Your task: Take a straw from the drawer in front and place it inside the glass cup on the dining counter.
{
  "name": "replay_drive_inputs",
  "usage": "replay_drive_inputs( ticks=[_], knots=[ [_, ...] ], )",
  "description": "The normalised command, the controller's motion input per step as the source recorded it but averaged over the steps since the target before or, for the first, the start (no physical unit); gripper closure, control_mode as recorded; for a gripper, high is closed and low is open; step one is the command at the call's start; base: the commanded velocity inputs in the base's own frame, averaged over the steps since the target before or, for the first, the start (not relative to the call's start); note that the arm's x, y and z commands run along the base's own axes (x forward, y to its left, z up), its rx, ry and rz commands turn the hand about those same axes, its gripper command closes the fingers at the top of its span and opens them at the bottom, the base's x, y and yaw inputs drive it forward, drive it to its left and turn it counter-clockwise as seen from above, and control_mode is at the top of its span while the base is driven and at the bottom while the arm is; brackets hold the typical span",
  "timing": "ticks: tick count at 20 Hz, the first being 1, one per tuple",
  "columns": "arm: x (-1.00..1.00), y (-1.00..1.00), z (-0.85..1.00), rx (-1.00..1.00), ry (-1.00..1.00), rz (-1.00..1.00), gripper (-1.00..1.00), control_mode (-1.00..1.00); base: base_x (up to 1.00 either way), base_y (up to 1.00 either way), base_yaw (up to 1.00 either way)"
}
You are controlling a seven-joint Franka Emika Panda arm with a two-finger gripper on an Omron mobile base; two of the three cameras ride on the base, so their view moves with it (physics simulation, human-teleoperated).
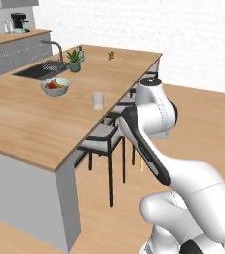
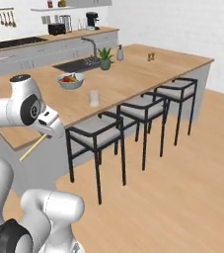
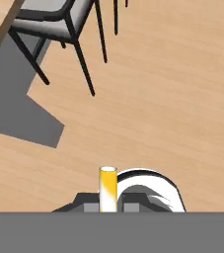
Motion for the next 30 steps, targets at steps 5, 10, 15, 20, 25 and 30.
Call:
replay_drive_inputs(
  ticks=[5, 10, 15, 20, 25, 30],
  knots=[
    [0.0, 0.0, 0.0, 0.0, 0.0, 0.0, 1.0, 1.0, 0.18, -0.77, 0.62],
    [0.0, 0.0, 0.0, 0.0, 0.0, 0.0, 1.0, 1.0, 0.11, -0.85, 0.59],
    [0.0, 0.0, 0.0, 0.0, 0.0, 0.0, 1.0, 1.0, 0.13, -1.0, 0.5],
    [0.0, 0.0, 0.0, 0.0, 0.0, 0.0, 1.0, 1.0, 0.16, -1.0, 0.46],
    [0.0, 0.0, 0.0, 0.0, 0.0, 0.0, 1.0, 1.0, 0.2, -0.97, 0.5],
    [0.0, 0.0, 0.0, 0.0, 0.0, 0.0, 1.0, 1.0, 0.24, -0.97, 0.5]
  ],
)
